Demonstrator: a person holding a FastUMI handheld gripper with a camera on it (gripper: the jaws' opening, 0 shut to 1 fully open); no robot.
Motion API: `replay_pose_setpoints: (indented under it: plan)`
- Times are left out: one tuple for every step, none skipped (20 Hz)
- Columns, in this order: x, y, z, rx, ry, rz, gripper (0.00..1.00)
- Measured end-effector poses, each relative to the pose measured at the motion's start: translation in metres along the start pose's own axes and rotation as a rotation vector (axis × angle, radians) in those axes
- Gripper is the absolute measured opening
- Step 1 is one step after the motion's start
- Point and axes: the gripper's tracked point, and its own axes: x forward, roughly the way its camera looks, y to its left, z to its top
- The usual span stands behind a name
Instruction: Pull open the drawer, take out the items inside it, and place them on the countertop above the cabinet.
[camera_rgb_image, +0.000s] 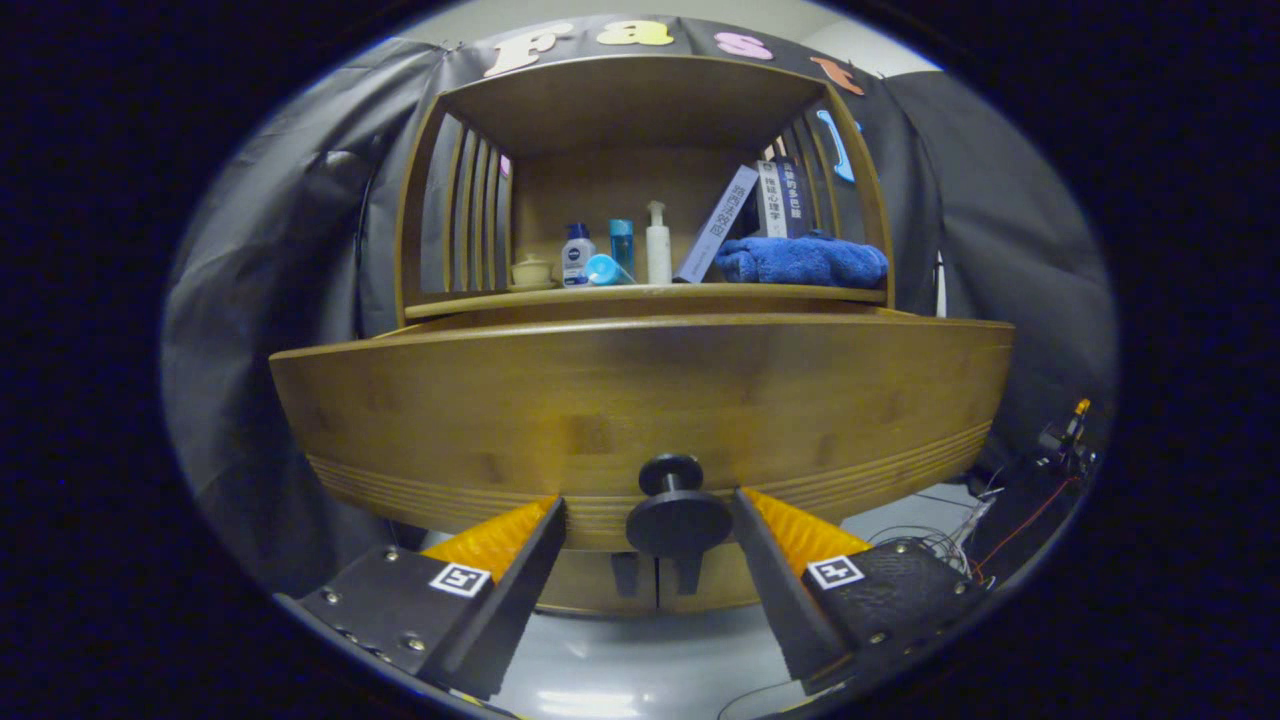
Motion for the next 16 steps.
replay_pose_setpoints:
  plan:
    - [0.011, 0.001, 0.003, 0.001, -0.008, -0.001, 0.99]
    - [0.023, 0.003, 0.005, -0.005, -0.011, -0.005, 0.99]
    - [0.034, 0.005, 0.01, -0.015, -0.023, -0.01, 0.99]
    - [0.051, 0.006, 0.015, -0.016, -0.035, -0.016, 1.0]
    - [0.056, 0.003, 0.01, -0.012, -0.023, -0.016, 1.0]
    - [0.07, 0.004, 0.02, 0.0, -0.036, -0.019, 1.0]
    - [0.079, 0.005, 0.018, 0.002, -0.027, -0.019, 0.99]
    - [0.085, 0.005, 0.022, 0.004, -0.038, -0.02, 0.99]
    - [0.091, 0.006, 0.021, 0.008, -0.032, -0.02, 0.99]
    - [0.096, 0.006, 0.023, 0.011, -0.043, -0.021, 0.99]
    - [0.098, 0.007, 0.023, 0.014, -0.04, -0.021, 0.99]
    - [0.101, 0.007, 0.024, 0.019, -0.046, -0.02, 0.99]
    - [0.103, 0.007, 0.025, 0.014, -0.052, -0.02, 0.99]
    - [0.107, 0.006, 0.026, 0.017, -0.053, -0.02, 0.99]
    - [0.11, 0.007, 0.026, 0.013, -0.057, -0.019, 0.99]
    - [0.115, 0.006, 0.027, 0.002, -0.06, -0.018, 0.99]
